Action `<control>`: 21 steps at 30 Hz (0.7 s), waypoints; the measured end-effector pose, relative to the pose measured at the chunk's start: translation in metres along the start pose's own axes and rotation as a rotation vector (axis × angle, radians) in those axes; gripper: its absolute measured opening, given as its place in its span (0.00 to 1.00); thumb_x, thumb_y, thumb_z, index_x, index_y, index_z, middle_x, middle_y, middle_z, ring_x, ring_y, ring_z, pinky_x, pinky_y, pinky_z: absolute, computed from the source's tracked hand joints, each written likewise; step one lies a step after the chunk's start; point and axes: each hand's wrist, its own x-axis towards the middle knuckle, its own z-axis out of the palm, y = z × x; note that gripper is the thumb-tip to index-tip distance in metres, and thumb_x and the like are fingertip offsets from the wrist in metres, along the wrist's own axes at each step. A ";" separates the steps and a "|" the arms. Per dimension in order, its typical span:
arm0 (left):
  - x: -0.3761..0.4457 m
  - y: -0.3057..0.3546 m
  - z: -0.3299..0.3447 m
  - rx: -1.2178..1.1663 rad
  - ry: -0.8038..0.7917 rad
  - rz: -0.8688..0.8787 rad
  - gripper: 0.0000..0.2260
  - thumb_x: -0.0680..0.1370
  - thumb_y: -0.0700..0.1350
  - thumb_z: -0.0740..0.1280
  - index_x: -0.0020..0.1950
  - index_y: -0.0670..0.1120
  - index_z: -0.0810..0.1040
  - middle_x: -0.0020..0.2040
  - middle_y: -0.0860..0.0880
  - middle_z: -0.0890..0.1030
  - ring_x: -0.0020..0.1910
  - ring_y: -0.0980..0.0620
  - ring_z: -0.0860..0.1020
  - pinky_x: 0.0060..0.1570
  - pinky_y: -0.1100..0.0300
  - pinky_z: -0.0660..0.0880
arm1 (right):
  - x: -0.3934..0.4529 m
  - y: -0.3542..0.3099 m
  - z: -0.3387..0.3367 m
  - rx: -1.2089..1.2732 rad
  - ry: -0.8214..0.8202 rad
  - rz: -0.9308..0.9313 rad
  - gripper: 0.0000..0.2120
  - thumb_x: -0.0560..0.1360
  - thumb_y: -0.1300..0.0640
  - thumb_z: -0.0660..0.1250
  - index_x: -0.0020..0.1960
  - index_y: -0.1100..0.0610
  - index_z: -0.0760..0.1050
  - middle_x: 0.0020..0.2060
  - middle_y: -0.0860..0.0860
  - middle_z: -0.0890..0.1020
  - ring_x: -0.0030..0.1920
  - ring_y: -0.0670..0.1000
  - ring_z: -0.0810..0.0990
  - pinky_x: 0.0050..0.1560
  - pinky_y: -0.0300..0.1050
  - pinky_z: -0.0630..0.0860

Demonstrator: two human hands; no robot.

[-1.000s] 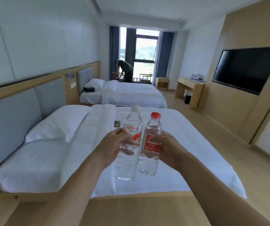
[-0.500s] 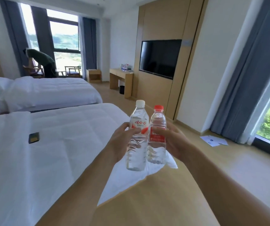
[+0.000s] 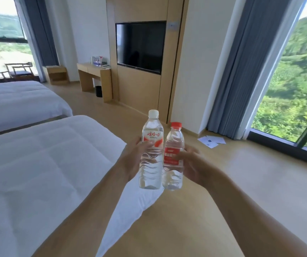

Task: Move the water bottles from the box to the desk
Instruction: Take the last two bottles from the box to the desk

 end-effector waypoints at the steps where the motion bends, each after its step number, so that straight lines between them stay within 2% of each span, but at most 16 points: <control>1: 0.015 -0.003 0.010 -0.008 -0.024 -0.001 0.11 0.80 0.46 0.68 0.62 0.46 0.80 0.53 0.43 0.85 0.49 0.46 0.86 0.48 0.52 0.83 | 0.003 -0.001 -0.015 0.014 0.027 -0.005 0.22 0.73 0.71 0.65 0.66 0.70 0.70 0.55 0.67 0.79 0.56 0.65 0.81 0.56 0.58 0.79; 5: 0.071 -0.020 0.055 -0.037 -0.112 -0.021 0.12 0.80 0.41 0.67 0.62 0.40 0.79 0.52 0.39 0.84 0.47 0.44 0.84 0.46 0.51 0.82 | 0.015 -0.005 -0.077 -0.003 0.180 -0.030 0.22 0.72 0.70 0.70 0.65 0.71 0.72 0.53 0.66 0.81 0.53 0.64 0.82 0.53 0.57 0.80; 8: 0.113 -0.033 0.092 -0.047 -0.159 -0.041 0.10 0.79 0.41 0.68 0.59 0.39 0.81 0.48 0.40 0.84 0.46 0.43 0.84 0.47 0.49 0.81 | 0.026 -0.005 -0.128 -0.038 0.306 -0.032 0.23 0.71 0.69 0.73 0.65 0.65 0.74 0.54 0.65 0.82 0.53 0.64 0.82 0.57 0.63 0.79; 11: 0.155 -0.046 0.129 -0.040 -0.188 -0.066 0.08 0.77 0.42 0.70 0.55 0.42 0.81 0.45 0.43 0.85 0.44 0.45 0.84 0.41 0.53 0.81 | 0.043 -0.008 -0.180 -0.019 0.384 -0.012 0.22 0.71 0.67 0.74 0.63 0.61 0.76 0.54 0.63 0.83 0.53 0.62 0.83 0.56 0.68 0.79; 14: 0.197 -0.055 0.164 -0.049 -0.177 -0.065 0.09 0.75 0.43 0.71 0.54 0.43 0.81 0.44 0.44 0.85 0.43 0.46 0.85 0.42 0.52 0.81 | 0.064 -0.014 -0.228 0.041 0.351 -0.025 0.24 0.69 0.66 0.74 0.63 0.62 0.75 0.51 0.61 0.83 0.50 0.60 0.84 0.49 0.60 0.82; 17: 0.243 -0.060 0.205 -0.060 -0.133 -0.085 0.16 0.71 0.45 0.72 0.57 0.42 0.81 0.46 0.43 0.85 0.43 0.46 0.85 0.43 0.52 0.80 | 0.083 -0.032 -0.282 0.089 0.323 -0.028 0.26 0.68 0.66 0.73 0.66 0.66 0.72 0.51 0.62 0.83 0.47 0.59 0.84 0.43 0.54 0.83; 19: 0.273 -0.062 0.228 -0.047 -0.112 -0.095 0.19 0.72 0.45 0.72 0.61 0.40 0.79 0.49 0.41 0.85 0.45 0.45 0.84 0.45 0.50 0.80 | 0.097 -0.045 -0.318 0.105 0.293 -0.023 0.26 0.69 0.66 0.73 0.66 0.66 0.72 0.53 0.65 0.81 0.49 0.62 0.84 0.46 0.56 0.82; 21: 0.303 -0.065 0.247 -0.063 -0.087 -0.095 0.21 0.72 0.45 0.73 0.63 0.41 0.79 0.53 0.40 0.85 0.48 0.43 0.84 0.47 0.49 0.80 | 0.115 -0.056 -0.352 0.125 0.255 -0.037 0.27 0.71 0.67 0.72 0.68 0.66 0.70 0.58 0.70 0.79 0.55 0.66 0.81 0.57 0.65 0.79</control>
